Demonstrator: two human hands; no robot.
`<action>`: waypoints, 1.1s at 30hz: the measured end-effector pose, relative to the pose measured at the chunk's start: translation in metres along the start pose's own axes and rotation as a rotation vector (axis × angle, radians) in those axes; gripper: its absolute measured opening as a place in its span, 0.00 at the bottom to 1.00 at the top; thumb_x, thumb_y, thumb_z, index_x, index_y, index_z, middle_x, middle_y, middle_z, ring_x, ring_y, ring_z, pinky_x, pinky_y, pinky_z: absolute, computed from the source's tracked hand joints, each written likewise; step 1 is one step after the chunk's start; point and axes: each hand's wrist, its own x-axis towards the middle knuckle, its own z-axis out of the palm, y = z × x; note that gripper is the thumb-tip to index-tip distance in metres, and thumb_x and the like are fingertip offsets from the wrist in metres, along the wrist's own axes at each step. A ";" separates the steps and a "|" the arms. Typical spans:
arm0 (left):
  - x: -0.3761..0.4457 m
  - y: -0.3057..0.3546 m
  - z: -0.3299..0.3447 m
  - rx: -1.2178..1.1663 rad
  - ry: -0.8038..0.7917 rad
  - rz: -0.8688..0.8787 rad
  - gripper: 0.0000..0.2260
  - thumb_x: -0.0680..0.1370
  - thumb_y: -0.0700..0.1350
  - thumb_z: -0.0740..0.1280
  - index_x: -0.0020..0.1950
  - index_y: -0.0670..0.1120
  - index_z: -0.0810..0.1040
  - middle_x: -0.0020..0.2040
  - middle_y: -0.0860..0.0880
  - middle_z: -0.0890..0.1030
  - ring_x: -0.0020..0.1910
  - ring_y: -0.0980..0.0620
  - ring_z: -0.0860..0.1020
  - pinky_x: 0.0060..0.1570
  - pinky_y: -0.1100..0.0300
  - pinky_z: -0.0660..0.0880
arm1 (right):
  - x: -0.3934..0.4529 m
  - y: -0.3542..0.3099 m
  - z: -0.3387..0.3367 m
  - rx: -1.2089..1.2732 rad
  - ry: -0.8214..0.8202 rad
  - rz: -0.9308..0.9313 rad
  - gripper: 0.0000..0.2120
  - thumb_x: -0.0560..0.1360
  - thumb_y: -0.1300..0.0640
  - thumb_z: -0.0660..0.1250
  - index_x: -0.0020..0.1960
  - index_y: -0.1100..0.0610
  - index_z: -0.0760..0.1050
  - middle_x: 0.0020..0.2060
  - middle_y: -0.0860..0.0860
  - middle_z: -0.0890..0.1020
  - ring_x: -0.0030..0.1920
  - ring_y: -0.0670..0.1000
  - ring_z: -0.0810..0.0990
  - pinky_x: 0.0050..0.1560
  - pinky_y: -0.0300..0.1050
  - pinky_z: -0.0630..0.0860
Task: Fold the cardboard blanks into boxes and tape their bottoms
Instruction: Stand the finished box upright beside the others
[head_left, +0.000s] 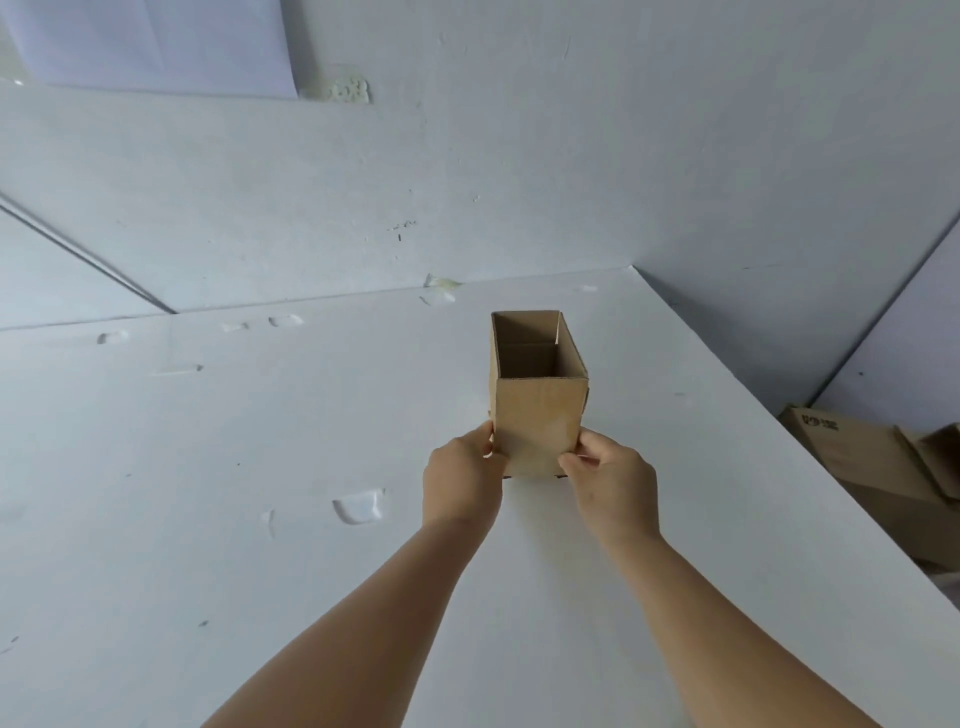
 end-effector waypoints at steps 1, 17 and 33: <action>0.005 -0.002 0.006 0.003 -0.003 -0.006 0.13 0.76 0.40 0.59 0.53 0.52 0.80 0.43 0.50 0.83 0.42 0.49 0.78 0.36 0.63 0.72 | 0.006 0.005 0.004 -0.012 -0.008 0.005 0.10 0.75 0.60 0.67 0.55 0.57 0.81 0.44 0.52 0.85 0.46 0.54 0.82 0.47 0.45 0.78; 0.041 0.003 0.016 0.191 -0.119 0.085 0.06 0.79 0.45 0.59 0.49 0.46 0.75 0.42 0.47 0.79 0.41 0.46 0.75 0.34 0.59 0.66 | 0.043 0.018 0.014 -0.031 -0.079 0.056 0.08 0.76 0.59 0.67 0.53 0.59 0.80 0.45 0.53 0.85 0.47 0.54 0.81 0.45 0.43 0.75; -0.044 -0.055 -0.076 0.702 -0.265 0.250 0.31 0.82 0.56 0.55 0.78 0.44 0.48 0.78 0.49 0.55 0.78 0.50 0.48 0.74 0.55 0.49 | -0.060 -0.070 0.030 -0.716 -0.618 -0.200 0.35 0.80 0.41 0.52 0.78 0.59 0.44 0.78 0.54 0.48 0.77 0.53 0.45 0.75 0.50 0.51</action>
